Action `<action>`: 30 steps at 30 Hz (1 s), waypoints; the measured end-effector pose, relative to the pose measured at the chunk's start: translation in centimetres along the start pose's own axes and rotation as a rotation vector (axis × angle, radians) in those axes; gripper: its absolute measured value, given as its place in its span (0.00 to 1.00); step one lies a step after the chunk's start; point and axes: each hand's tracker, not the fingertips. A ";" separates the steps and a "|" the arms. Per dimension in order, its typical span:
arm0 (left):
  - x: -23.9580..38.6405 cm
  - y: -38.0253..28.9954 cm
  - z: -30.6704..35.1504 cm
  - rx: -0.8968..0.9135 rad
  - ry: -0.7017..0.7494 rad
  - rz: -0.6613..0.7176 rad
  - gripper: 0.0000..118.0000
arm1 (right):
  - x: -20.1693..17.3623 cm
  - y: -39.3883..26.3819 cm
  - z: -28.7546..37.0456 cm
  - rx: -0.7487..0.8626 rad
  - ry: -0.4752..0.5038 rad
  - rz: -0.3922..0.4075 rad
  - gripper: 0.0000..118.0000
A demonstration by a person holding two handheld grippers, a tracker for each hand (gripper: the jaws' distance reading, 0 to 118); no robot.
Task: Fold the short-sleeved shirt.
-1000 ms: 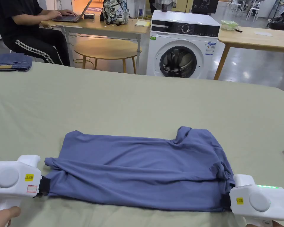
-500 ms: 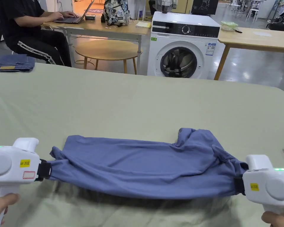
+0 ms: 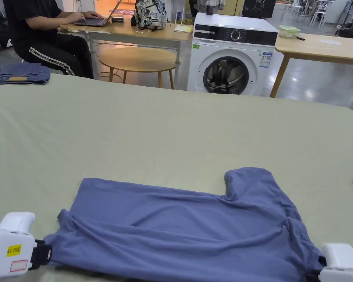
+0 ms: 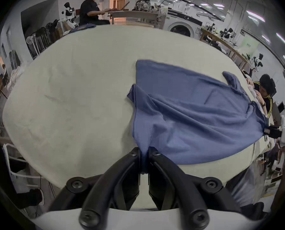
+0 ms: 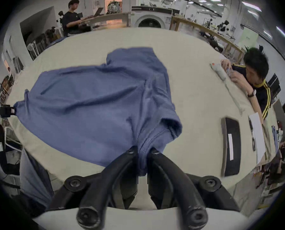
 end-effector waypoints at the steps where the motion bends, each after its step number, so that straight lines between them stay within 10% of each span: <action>1: -0.1 -0.6 -0.6 -0.013 0.002 0.006 0.02 | 0.0 -0.6 -0.8 -0.021 -0.001 -0.013 0.06; 10: 0.6 -1.7 -2.1 -0.048 0.025 0.013 0.02 | -0.6 -1.8 -2.6 -0.010 -0.044 -0.018 0.13; 16: 1.5 -0.3 0.0 0.000 0.026 0.024 0.26 | -0.1 0.5 0.3 0.090 -0.150 -0.031 0.56; 30: 8.1 6.4 3.2 0.480 0.032 -0.142 0.35 | -6.6 7.8 2.8 0.568 -0.042 -0.095 0.46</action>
